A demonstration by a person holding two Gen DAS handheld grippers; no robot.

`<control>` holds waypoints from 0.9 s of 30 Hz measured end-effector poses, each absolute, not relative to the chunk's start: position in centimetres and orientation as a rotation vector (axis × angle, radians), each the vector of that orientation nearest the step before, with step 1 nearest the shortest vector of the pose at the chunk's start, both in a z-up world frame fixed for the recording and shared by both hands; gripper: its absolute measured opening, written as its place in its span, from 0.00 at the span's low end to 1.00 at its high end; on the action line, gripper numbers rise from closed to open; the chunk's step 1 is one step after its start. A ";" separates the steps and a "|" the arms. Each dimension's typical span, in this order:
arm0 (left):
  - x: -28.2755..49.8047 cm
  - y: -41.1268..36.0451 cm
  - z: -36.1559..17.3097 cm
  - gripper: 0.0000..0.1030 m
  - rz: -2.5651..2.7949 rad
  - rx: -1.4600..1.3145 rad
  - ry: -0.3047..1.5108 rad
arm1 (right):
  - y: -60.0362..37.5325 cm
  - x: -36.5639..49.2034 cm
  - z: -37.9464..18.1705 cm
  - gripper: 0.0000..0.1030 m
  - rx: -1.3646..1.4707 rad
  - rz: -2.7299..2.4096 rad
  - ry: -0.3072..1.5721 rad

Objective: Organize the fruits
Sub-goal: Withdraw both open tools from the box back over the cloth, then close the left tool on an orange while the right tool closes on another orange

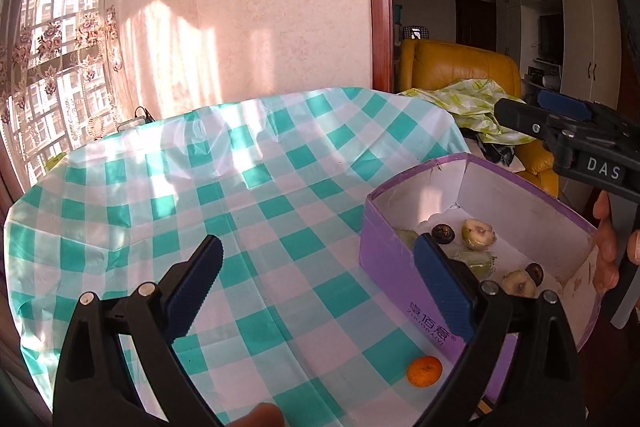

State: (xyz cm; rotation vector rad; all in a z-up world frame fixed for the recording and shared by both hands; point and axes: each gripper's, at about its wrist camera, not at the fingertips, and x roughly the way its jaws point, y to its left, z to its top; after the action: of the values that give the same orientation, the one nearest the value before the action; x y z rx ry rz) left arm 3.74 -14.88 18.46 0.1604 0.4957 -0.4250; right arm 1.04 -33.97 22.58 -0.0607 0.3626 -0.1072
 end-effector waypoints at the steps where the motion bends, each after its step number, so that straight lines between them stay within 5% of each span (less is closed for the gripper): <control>1: 3.4 -14.0 18.5 0.93 -0.415 0.145 0.496 | -33.6 0.5 22.6 0.84 -0.063 -0.104 0.357; 13: -0.5 -6.8 17.3 0.93 -0.312 0.065 0.505 | -28.4 -5.5 21.1 0.84 -0.091 -0.031 0.339; 27: -3.6 -2.3 11.2 0.93 -0.255 0.001 0.601 | -20.4 -11.7 12.8 0.84 -0.111 0.137 0.530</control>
State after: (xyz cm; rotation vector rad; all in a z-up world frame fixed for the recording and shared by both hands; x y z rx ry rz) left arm -3.57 -2.35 11.20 0.0011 0.6012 -0.2550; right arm -11.68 -20.36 12.83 -0.1109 0.5298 0.1370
